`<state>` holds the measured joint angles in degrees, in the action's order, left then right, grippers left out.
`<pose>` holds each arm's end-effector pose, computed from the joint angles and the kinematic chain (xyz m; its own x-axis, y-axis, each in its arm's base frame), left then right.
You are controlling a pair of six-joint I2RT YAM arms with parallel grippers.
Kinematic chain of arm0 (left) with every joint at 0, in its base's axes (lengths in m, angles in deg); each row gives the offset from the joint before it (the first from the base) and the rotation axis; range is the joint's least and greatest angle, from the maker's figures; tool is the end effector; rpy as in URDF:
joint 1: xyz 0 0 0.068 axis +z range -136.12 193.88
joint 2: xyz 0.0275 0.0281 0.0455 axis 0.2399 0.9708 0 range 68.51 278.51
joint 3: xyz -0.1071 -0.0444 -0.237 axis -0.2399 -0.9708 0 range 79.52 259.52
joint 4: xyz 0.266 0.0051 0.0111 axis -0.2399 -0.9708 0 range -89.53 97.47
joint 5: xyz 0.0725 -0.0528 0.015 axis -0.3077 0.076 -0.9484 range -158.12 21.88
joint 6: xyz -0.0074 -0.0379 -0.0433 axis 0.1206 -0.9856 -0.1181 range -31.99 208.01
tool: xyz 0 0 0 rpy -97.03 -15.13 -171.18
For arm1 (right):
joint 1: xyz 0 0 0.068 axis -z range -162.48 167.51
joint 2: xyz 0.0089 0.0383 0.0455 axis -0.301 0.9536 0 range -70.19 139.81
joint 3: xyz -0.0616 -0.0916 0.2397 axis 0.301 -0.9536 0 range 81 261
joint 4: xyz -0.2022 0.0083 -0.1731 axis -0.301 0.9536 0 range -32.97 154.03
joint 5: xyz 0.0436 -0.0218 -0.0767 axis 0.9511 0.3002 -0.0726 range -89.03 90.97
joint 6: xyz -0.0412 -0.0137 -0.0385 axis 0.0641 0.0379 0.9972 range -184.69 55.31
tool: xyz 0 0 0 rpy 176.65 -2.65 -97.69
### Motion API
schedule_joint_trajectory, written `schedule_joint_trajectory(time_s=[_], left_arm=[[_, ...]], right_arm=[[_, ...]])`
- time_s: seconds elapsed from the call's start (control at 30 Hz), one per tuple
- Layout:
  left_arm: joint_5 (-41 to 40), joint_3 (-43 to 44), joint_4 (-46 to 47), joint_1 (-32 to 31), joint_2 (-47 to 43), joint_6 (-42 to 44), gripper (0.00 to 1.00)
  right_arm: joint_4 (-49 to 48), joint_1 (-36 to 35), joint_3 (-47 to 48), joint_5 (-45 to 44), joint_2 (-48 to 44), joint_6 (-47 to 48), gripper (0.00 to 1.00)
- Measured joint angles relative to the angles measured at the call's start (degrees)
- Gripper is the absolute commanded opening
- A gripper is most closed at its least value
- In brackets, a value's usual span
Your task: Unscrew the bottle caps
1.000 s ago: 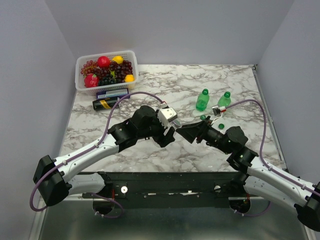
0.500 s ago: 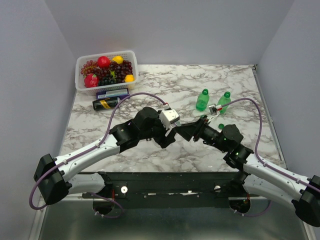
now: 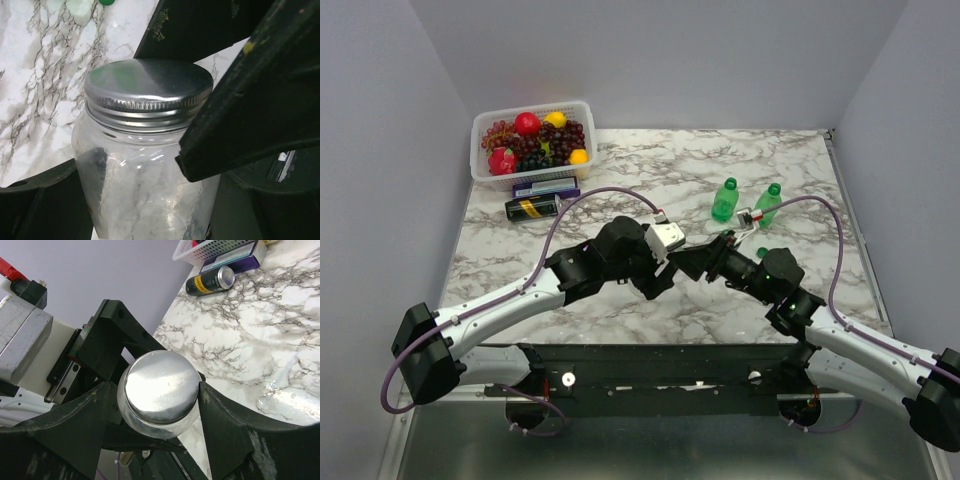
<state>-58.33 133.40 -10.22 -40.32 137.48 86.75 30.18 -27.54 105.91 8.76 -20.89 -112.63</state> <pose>0.1595 -0.2332 0.2819 -0.3360 0.4288 -0.8386 0.8757 0.4701 -0.1105 0.1525 0.1607 0.2629 -0.5715 0.4688 -0.6735 -0.5563 0.3820 0.7380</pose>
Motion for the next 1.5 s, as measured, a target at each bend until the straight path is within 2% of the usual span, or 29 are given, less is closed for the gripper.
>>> schedule_joint_trajectory(time_s=[0.2, 0.3, 0.47, 0.6, 0.73, 0.87, 1.27, 1.43, 1.5], left_arm=[[0.0, 0.0, -0.4, -0.7, 0.3, 0.0, 0.23], [0.0, 0.0, -0.5, -0.8, 0.4, 0.0, 0.23], [0.2, 0.0, -0.7, -0.9, 0.3, 0.1, 0.23], [0.8, 0.0, -0.7, -0.7, 0.1, 0.8, 0.22], [5.0, 0.0, -0.5, 1.0, 0.0, 1.2, 0.22], [13.0, 0.0, -0.1, 3.7, -0.3, 1.6, 0.22], [41.5, 0.0, 0.0, 7.5, -1.3, 1.1, 0.22], [47.7, 0.0, 0.2, 7.4, -0.7, 0.6, 0.22], [48.9, 0.0, 0.4, 7.4, -0.2, 0.3, 0.22]], right_arm=[[0.0, 0.0, 0.0, 0.0, 0.7, 0.0, 0.75], [-0.1, -0.1, 0.0, 0.0, 0.9, 0.0, 0.7], [-0.1, 0.0, 0.0, -0.9, 1.2, -0.5, 0.46], [-1.0, 0.0, -0.4, -1.1, 1.2, -0.7, 0.39], [-2.9, 0.0, -1.1, -0.8, 1.2, 0.1, 0.39], [-5.0, 0.9, -1.3, 2.7, 0.9, 3.2, 0.38], [-18.6, 6.5, -5.2, 29.0, -3.0, 11.3, 0.38], [-20.3, 6.5, -5.5, 34.0, -4.3, 13.9, 0.42], [-20.3, 6.5, -5.9, 34.4, -4.9, 14.4, 0.5]])
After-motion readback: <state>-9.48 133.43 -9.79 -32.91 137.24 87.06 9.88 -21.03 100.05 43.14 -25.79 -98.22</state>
